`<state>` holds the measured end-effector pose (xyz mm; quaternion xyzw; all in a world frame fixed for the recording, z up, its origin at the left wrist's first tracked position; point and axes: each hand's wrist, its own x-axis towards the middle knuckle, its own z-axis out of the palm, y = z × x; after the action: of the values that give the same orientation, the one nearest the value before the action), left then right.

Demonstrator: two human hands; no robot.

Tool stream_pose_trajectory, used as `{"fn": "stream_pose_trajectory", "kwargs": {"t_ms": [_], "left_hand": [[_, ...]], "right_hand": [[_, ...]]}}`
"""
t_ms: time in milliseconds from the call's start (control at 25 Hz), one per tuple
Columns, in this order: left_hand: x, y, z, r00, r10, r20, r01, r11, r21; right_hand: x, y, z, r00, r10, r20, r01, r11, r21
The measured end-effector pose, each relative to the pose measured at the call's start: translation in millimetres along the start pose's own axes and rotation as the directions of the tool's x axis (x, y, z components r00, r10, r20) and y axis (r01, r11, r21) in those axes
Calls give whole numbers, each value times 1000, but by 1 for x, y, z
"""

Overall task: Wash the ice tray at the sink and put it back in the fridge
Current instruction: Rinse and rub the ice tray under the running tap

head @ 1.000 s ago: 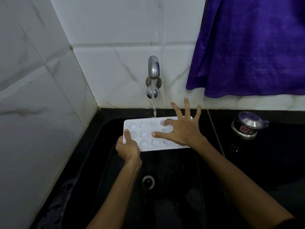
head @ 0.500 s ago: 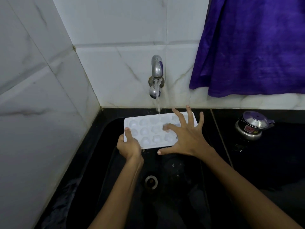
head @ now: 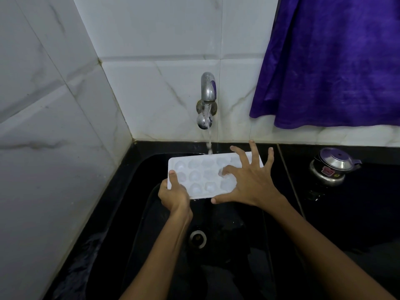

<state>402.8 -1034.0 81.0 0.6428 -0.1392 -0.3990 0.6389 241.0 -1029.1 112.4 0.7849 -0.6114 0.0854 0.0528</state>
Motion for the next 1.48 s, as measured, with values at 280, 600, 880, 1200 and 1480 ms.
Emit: {"fn": "stream_pose_trajectory", "kwargs": {"t_ms": [280,600,880,1200,1480], "left_hand": [[-1,2,8,1000,-19,-11,19,999,-45],[-5,8,20,1000,-23,9,23,998,-63],[-6,3,21,999,-38,21,39,998,-54],[-13,-1,21,998,-47,45,48,998,-29],[-26,-6,20,995,-54,88,55,998,-8]], "right_hand": [[-18,-6,-5,962,79,-261,-36,986,165],[-24,-4,-1,958,99,-271,-70,991,114],[-24,-2,-1,955,128,-269,-102,989,107],[-28,11,-4,945,260,-200,-224,957,185],[7,13,1,976,215,14,-212,945,250]]}}
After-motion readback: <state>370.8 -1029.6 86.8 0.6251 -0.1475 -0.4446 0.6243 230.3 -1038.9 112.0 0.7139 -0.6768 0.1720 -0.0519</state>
